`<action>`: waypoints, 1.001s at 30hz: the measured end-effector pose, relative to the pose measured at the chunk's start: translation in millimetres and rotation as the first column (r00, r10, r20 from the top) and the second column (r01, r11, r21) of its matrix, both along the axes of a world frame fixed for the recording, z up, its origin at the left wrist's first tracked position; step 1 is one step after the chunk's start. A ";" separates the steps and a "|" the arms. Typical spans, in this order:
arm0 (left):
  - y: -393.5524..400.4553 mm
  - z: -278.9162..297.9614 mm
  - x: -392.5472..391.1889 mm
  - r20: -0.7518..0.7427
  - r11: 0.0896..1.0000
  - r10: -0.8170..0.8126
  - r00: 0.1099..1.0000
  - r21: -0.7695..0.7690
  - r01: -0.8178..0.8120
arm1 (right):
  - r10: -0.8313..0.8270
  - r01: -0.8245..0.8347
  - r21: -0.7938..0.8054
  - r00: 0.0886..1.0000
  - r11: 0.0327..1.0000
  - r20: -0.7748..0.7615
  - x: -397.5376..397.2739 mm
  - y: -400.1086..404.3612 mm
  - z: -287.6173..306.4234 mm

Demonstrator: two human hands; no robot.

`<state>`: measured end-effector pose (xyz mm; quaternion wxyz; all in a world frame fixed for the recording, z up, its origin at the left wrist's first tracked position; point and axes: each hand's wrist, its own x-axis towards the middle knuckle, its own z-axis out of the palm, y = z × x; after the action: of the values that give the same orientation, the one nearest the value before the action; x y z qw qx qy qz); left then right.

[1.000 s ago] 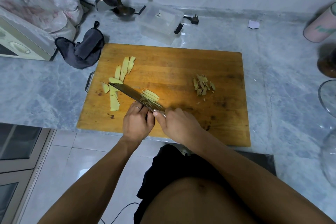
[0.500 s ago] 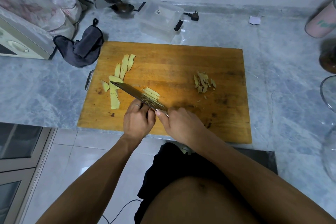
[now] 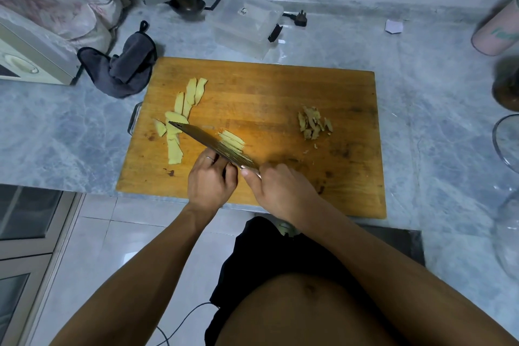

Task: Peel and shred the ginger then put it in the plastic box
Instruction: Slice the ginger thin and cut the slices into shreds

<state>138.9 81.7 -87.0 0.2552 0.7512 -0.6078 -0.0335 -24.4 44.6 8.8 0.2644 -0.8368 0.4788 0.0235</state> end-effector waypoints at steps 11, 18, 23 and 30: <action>0.0 0.7 1.0 0.014 1.000 0.010 1.000 0.019 -0.010 | 0.010 -0.010 0.001 1.000 1.000 0.005 0.1 -2.7 0.2; 0.3 0.7 0.4 -0.017 0.999 0.044 0.999 0.023 -0.043 | 0.020 -0.020 -0.006 1.000 1.000 0.002 -0.1 -2.5 -1.9; 1.6 -3.4 1.9 -0.031 0.999 0.032 0.999 0.038 -0.030 | 0.018 -0.018 -0.012 1.000 1.000 0.011 4.3 -4.4 -3.9; 0.3 -1.3 2.7 -0.016 1.000 0.024 1.000 0.012 -0.024 | 0.036 -0.036 -0.008 0.999 0.999 -0.001 -3.1 -3.2 -0.3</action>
<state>141.6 82.1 -88.3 0.2558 0.7598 -0.5963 -0.0400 -27.5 41.4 8.5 0.2605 -0.8463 0.4640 0.0266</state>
